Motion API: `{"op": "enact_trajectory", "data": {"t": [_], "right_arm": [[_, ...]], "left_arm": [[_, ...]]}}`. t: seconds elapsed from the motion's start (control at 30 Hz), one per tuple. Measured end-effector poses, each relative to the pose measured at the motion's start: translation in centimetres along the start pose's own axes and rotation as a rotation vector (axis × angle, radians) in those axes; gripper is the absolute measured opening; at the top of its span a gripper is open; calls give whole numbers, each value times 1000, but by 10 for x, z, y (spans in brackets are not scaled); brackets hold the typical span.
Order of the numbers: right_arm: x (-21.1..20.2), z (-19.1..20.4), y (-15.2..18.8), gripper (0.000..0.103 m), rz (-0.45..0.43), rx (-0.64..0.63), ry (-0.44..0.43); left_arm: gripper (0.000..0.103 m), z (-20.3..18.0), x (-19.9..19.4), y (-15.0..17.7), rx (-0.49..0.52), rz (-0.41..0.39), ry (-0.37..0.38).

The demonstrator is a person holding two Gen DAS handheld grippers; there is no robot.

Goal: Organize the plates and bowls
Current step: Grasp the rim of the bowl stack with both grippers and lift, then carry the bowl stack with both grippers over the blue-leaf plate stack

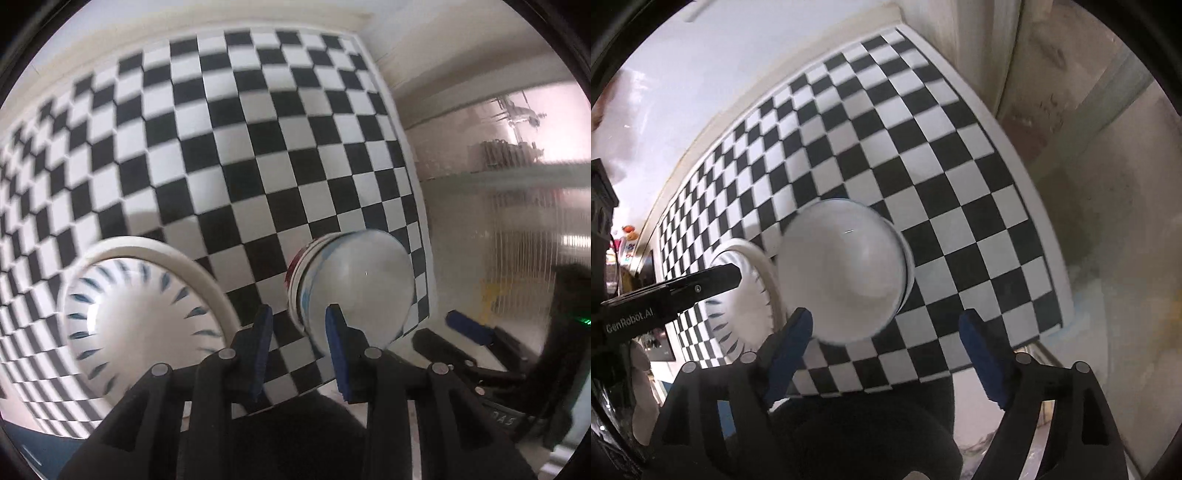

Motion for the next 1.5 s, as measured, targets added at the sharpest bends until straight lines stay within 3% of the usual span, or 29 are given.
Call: {"op": "enact_trajectory", "data": {"t": [0.13, 0.43, 0.5, 0.7, 0.77, 0.9, 0.93, 0.97, 1.03, 1.37, 1.5], "right_arm": [[27, -17, -18, 84, 34, 57, -30], [70, -27, -38, 84, 97, 72, -53], [78, -25, -40, 84, 112, 65, -54], [107, -18, -45, 84, 163, 34, -94], [116, -19, -46, 84, 176, 29, -109], [129, -24, -47, 84, 181, 39, -151], [133, -26, -47, 81, 184, 45, -158], [135, -26, -48, 71, 188, 48, -164], [142, -24, -49, 58, 210, 60, -244], [133, -30, -55, 49, 185, 80, -279], [125, -40, -58, 52, 169, 77, -278]], "left_arm": [[27, 8, 30, -17, -36, 82, 65], [28, 4, 61, -27, -45, 143, 119], [36, 4, 67, -30, -43, 154, 111], [40, 10, 93, -34, -54, 211, 112], [45, 13, 99, -33, -65, 218, 145], [45, 14, 102, -34, -66, 198, 178], [45, 15, 103, -34, -70, 195, 186], [44, 15, 104, -34, -62, 188, 194], [44, 16, 103, -33, -54, 168, 201], [41, 23, 98, -30, -48, 131, 228], [41, 23, 100, -30, -42, 144, 231]]}}
Point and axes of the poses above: each gripper's, at about its wrist camera, not at the fingertips, and x roughly the way its jaws point, z to its left, y to its underside, the point moved 2 cm from there along x, roughly the way its jaws point, and after that the axes turned 6 degrees about z, right-handed, at the moved point
